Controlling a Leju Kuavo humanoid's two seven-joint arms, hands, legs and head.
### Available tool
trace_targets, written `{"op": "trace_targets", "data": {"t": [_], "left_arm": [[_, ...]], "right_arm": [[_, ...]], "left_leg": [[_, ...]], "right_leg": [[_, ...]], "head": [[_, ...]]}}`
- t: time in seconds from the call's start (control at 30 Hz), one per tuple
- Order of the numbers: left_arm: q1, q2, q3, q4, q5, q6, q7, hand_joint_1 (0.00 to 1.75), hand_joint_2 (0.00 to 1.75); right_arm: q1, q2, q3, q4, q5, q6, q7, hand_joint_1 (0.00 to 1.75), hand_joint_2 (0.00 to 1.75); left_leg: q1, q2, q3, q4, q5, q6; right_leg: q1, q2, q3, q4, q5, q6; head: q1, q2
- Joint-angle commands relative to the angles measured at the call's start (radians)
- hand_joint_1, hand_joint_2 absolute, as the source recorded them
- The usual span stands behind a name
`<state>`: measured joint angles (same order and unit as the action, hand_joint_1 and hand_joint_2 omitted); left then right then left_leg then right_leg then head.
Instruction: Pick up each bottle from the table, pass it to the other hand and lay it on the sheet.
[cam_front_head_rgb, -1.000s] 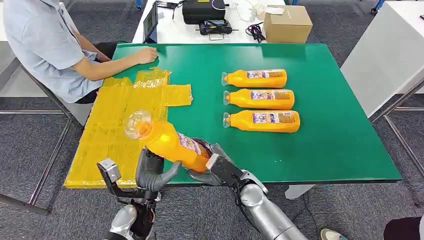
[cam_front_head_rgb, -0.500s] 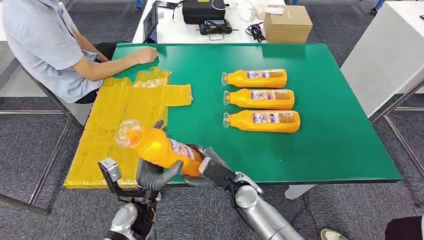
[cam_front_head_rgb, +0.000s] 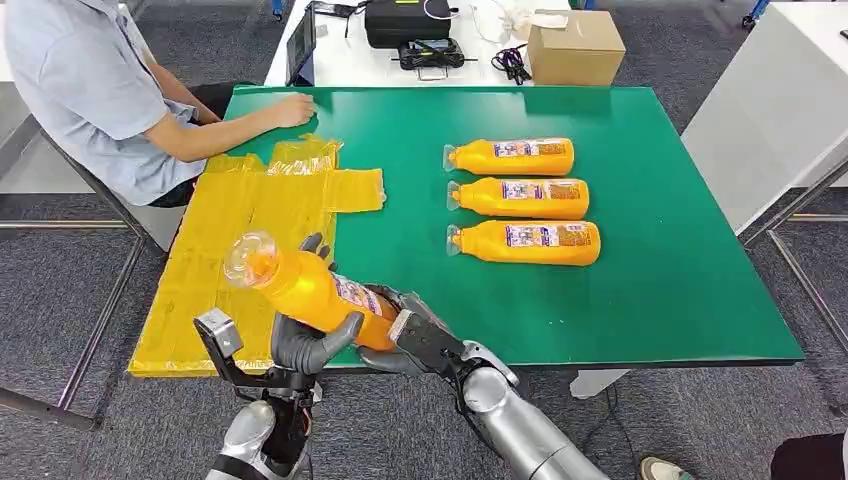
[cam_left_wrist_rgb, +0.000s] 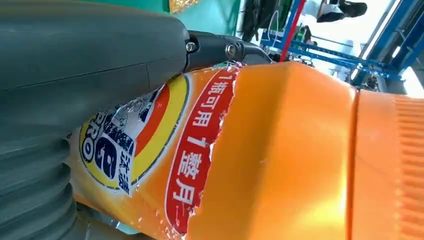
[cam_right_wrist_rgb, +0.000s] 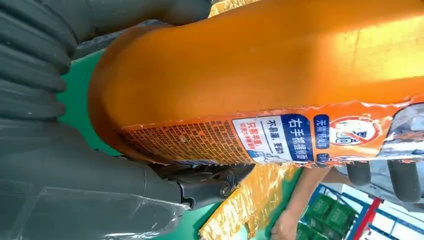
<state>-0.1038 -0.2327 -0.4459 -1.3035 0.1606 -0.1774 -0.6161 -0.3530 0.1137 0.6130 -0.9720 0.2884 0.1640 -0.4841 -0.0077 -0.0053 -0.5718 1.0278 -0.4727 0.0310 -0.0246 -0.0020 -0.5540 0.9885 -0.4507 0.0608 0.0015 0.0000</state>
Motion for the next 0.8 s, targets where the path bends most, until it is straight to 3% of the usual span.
{"op": "trace_targets", "data": {"t": [0.03, 0.3, 0.8], "left_arm": [[-0.052, 0.026, -0.022, 0.062, -0.016, -0.016, -0.010, 1.75, 1.75], [-0.045, 0.023, 0.003, 0.074, 0.084, -0.131, 0.018, 1.75, 1.75], [-0.042, 0.019, 0.019, 0.076, 0.113, -0.152, 0.030, 1.75, 1.75]], "right_arm": [[-0.051, -0.012, 0.048, 0.078, 0.001, 0.004, -0.004, 1.75, 1.75], [-0.055, -0.009, 0.040, 0.100, -0.012, 0.014, -0.011, 1.75, 1.75], [-0.055, -0.009, 0.034, 0.104, -0.015, 0.017, -0.013, 1.75, 1.75]], "left_leg": [[0.002, 0.000, 0.001, 0.000, 0.001, -0.002], [0.001, 0.000, 0.001, -0.001, 0.000, -0.002], [0.001, 0.000, 0.000, 0.000, 0.000, -0.002]], "right_leg": [[0.002, 0.000, 0.002, -0.001, 0.001, -0.003], [0.001, 0.000, 0.001, -0.001, 0.001, -0.002], [0.001, 0.000, 0.000, -0.001, 0.000, -0.002]], "head": [[0.000, 0.000], [0.000, 0.000], [0.000, 0.000]]}}
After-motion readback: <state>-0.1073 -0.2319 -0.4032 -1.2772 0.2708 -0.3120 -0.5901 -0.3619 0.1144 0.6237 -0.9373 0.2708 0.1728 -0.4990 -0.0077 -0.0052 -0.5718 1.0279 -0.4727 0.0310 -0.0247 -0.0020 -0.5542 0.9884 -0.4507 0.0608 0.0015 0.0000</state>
